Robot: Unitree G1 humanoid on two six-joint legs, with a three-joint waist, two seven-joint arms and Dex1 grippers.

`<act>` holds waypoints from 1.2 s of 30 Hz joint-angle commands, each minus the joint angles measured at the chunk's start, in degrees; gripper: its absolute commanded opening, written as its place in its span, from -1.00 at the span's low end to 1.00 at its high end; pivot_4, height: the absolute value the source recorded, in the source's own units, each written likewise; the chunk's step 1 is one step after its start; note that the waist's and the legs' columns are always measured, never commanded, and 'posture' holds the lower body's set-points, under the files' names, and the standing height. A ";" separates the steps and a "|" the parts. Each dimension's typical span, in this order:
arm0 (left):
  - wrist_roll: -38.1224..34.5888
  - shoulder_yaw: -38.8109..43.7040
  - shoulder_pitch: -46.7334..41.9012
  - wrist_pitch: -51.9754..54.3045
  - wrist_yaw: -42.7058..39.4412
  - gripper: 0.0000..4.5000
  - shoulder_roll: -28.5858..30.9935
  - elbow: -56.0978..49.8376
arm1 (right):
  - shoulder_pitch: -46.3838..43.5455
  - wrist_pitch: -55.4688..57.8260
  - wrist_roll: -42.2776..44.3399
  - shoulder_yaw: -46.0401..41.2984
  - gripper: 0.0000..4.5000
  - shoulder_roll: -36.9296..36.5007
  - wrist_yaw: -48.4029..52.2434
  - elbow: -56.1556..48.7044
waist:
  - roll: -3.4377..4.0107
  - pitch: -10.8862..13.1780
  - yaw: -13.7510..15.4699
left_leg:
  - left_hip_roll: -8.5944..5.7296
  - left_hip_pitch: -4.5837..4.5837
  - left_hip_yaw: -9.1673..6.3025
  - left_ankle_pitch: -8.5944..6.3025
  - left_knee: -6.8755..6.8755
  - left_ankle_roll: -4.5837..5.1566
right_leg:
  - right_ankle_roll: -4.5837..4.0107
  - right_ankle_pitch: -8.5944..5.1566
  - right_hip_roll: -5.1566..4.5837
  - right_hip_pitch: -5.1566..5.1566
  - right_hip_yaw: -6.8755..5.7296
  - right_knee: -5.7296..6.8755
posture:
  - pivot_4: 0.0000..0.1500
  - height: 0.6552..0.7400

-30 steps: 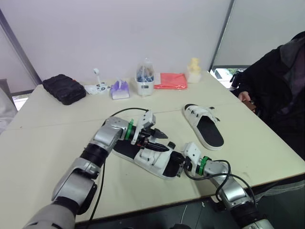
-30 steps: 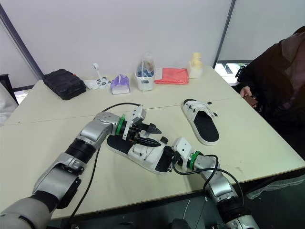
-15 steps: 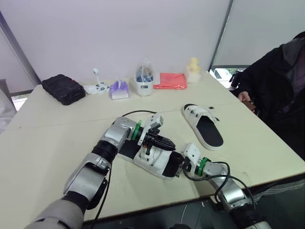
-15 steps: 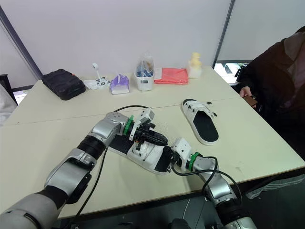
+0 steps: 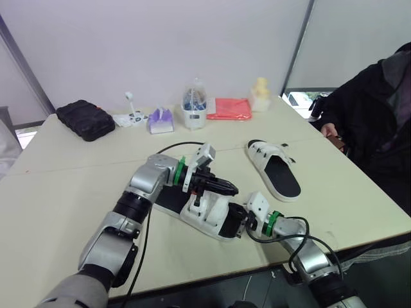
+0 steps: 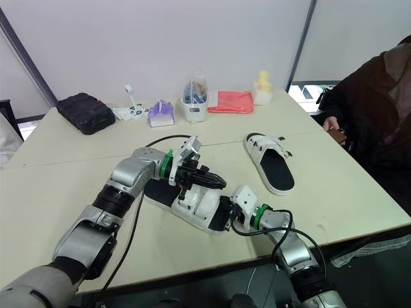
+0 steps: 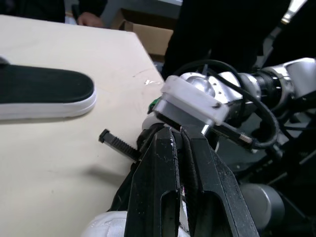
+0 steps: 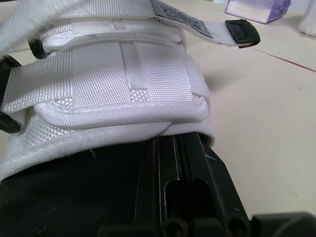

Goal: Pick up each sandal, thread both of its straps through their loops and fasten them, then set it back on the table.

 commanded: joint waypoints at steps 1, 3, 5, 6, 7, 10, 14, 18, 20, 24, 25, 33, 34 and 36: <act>-0.19 1.53 -1.51 -0.99 1.44 -0.99 -0.39 0.87 | 1.53 3.06 -4.09 2.78 -1.00 0.08 -0.30 7.34 | 0.00 0.00 -0.01 | 0.00 0.00 0.00 0.00 0.00 0.00 | 0.00 0.00 0.00 0.00 0.00 0.00 | 1.00 1.00; 0.36 1.39 -2.06 -1.90 2.08 -0.99 -0.68 2.65 | 1.49 2.86 -4.17 2.86 -1.00 0.13 -0.27 7.46 | 0.00 0.00 -0.03 | 0.00 0.01 0.00 0.00 0.00 0.00 | 0.00 0.00 0.01 0.00 0.00 0.01 | 1.00 1.00; 1.01 1.31 -2.77 -3.02 2.65 -0.99 -0.96 4.91 | 1.46 2.71 -4.23 2.88 -1.00 0.14 -0.28 7.53 | 0.00 0.00 0.00 | 0.00 0.01 0.00 0.00 0.00 0.00 | 0.00 0.00 0.01 0.00 0.00 0.01 | 1.00 1.00; 1.37 1.30 -3.12 -3.64 2.82 -0.99 -1.02 6.03 | 1.47 2.68 -4.25 2.88 -1.00 0.16 -0.29 7.49 | 0.00 0.00 -0.02 | 0.00 0.01 0.00 0.00 0.00 0.00 | 0.00 0.00 0.01 0.00 0.00 0.01 | 1.00 1.00; 1.86 1.21 -3.49 -4.38 3.00 -0.99 -1.06 7.29 | 1.51 2.64 -4.29 2.86 -1.00 0.18 -0.29 7.46 | 0.00 0.00 -0.04 | 0.00 0.01 0.00 0.00 0.00 0.00 | 0.00 0.00 0.01 0.00 0.00 0.01 | 1.00 1.00; 3.52 1.22 -4.69 -6.87 4.37 -0.99 -1.54 11.63 | 1.82 2.58 -4.40 2.85 -1.00 0.27 -0.40 7.31 | 0.00 0.00 -0.01 | 0.00 0.01 0.00 0.00 0.00 0.00 | 0.00 0.00 0.02 -0.02 0.00 0.02 | 1.00 1.00; 7.94 -0.63 -6.01 -12.05 6.46 -0.99 -2.41 17.97 | 2.25 2.58 -4.46 2.94 -1.00 0.50 -0.60 7.08 | 0.00 0.00 0.01 | 0.00 0.01 0.01 0.00 0.00 0.00 | 0.00 0.00 0.02 -0.01 0.00 0.02 | 1.00 1.00; 13.16 -3.64 -6.21 -17.71 6.75 -0.99 -2.85 22.42 | 2.29 2.60 -4.45 3.03 -1.00 0.69 -0.77 7.02 | -0.02 -0.01 0.08 | 0.00 0.06 0.00 0.00 0.00 0.00 | 0.01 0.00 0.02 0.07 0.00 0.01 | 1.00 1.00; 16.33 -5.68 -6.27 -20.91 7.51 -0.99 -2.76 24.85 | 2.26 2.57 -4.47 3.02 -1.00 0.80 -0.90 7.05 | -0.04 -0.03 0.07 | 0.00 0.14 0.00 0.00 -0.01 0.00 | 0.01 0.00 0.02 0.16 0.00 0.00 | 1.00 1.00; 19.48 -7.30 -6.44 -25.26 8.09 -0.85 -2.46 27.75 | 2.32 2.43 -4.53 2.98 -1.00 0.91 -1.14 7.13 | -0.07 -0.05 0.10 | 0.01 0.40 0.00 -0.01 -0.07 0.00 | 0.10 -0.06 0.01 0.41 0.00 -0.01 | 1.00 1.00; 19.49 -7.13 -6.46 -25.56 7.97 -0.69 -2.52 28.00 | 2.34 2.40 -4.56 2.98 -1.00 0.93 -1.19 7.15 | -0.07 -0.05 0.09 | 0.01 0.51 0.00 -0.01 -0.09 0.00 | 0.22 -0.14 0.00 0.51 0.00 -0.02 | 1.00 1.00; 19.53 -4.12 -7.28 -27.90 12.61 0.91 -2.22 26.52 | 2.32 2.20 -4.64 2.77 -1.00 0.93 -1.27 6.98 | -0.07 -0.05 0.06 | 0.02 0.63 -0.01 -0.02 -0.13 0.01 | 0.34 -0.22 -0.01 0.62 0.00 -0.02 | 1.00 1.00; 18.89 -3.04 -7.76 -27.43 13.65 0.98 -2.11 26.07 | 2.37 1.98 -4.61 2.59 -1.00 0.91 -1.46 6.89 | -0.07 -0.04 0.05 | 0.02 0.63 -0.01 -0.02 -0.13 0.01 | 0.34 -0.22 -0.01 0.62 0.00 -0.02 | 1.00 1.00; 14.81 1.83 -9.61 -23.39 15.66 0.98 -1.59 24.46 | 2.47 1.50 -4.49 1.86 -1.00 0.80 -2.24 6.39 | -0.08 0.01 0.03 | 0.02 0.61 -0.01 -0.02 -0.13 0.01 | 0.34 -0.22 -0.01 0.60 0.00 -0.02 | 1.00 1.00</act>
